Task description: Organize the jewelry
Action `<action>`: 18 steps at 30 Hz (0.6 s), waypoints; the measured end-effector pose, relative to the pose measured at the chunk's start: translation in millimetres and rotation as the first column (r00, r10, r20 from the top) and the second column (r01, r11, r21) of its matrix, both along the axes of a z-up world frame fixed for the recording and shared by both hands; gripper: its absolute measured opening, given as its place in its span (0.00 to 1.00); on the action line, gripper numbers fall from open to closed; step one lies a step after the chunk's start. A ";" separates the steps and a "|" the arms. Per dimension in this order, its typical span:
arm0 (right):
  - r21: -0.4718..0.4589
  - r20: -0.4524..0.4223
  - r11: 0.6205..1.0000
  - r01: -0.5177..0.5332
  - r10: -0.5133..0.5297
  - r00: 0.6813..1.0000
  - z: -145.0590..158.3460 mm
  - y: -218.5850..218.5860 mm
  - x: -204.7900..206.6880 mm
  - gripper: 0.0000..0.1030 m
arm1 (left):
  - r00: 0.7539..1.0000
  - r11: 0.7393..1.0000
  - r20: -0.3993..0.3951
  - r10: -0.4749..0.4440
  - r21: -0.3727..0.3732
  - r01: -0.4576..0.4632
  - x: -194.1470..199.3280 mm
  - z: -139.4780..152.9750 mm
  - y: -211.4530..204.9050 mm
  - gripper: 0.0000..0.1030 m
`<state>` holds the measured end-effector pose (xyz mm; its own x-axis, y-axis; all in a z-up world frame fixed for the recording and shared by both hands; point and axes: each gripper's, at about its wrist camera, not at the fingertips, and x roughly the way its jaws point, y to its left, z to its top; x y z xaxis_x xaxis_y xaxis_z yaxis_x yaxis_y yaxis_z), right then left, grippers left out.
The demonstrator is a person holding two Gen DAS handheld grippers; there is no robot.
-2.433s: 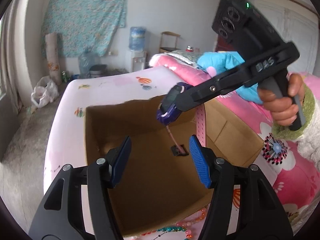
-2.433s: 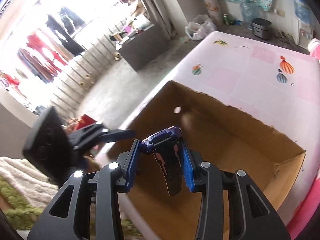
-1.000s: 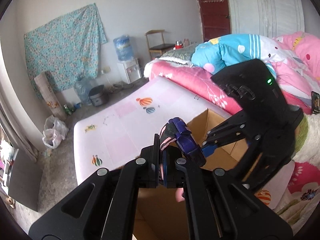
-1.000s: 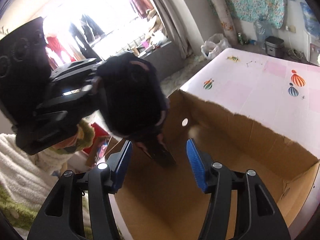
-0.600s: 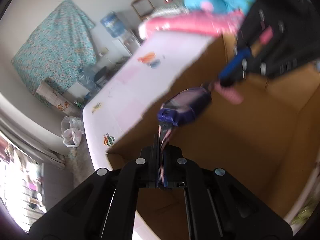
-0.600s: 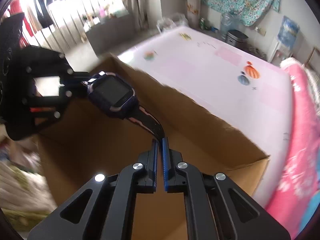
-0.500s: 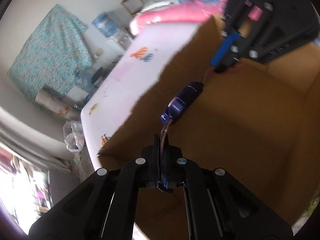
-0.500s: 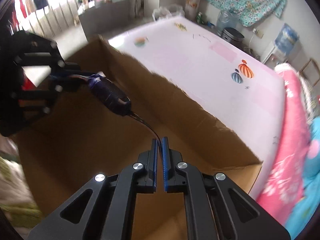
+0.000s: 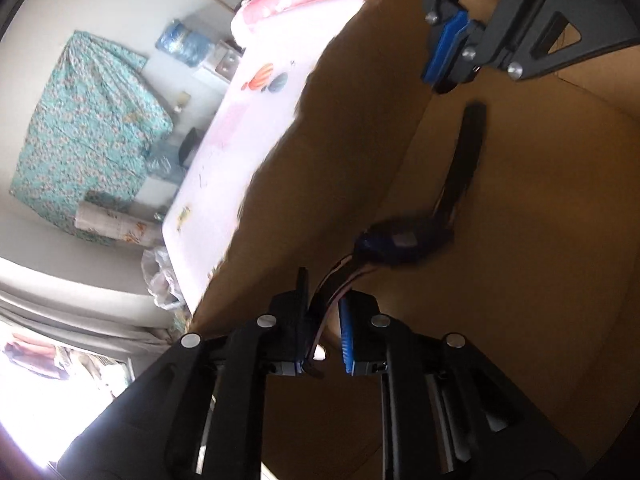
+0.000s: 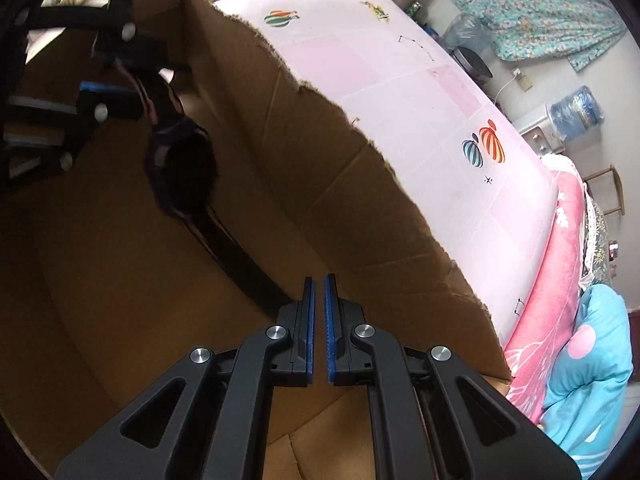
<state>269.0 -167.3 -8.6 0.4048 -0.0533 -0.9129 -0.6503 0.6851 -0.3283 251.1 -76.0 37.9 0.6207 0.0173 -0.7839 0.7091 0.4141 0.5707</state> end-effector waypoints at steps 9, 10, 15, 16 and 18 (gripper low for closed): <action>-0.032 -0.042 0.999 -0.009 0.008 0.999 -3.0 3.8 -8.0 0.05 | 0.995 0.987 -0.063 0.077 -0.138 -0.085 1.2 20.5 37.8 0.15; 0.005 -0.055 1.000 0.004 -0.003 0.998 2.7 3.7 -7.8 0.05 | 0.995 0.986 -0.068 0.073 -0.145 -0.082 0.2 21.3 39.3 0.15; 0.149 -0.100 0.988 0.041 -0.026 0.995 30.2 7.2 -8.0 0.06 | 0.996 0.983 -0.081 0.030 -0.177 -0.044 -7.7 30.4 46.9 0.39; 0.175 -0.108 0.984 0.047 -0.028 0.994 35.4 9.1 -7.9 0.06 | 0.997 0.982 -0.079 0.027 -0.183 -0.041 -9.0 32.8 48.1 0.45; 0.214 -0.129 0.975 0.060 -0.033 0.991 41.3 11.6 -6.8 0.06 | 0.997 0.976 -0.078 0.023 -0.213 -0.039 -10.4 41.8 52.8 0.49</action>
<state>262.2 -155.7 32.6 0.2898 0.1351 -0.9475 -0.6423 0.7614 -0.0879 240.7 -23.2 79.7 0.5624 -0.1373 -0.8154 0.7310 0.5434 0.4126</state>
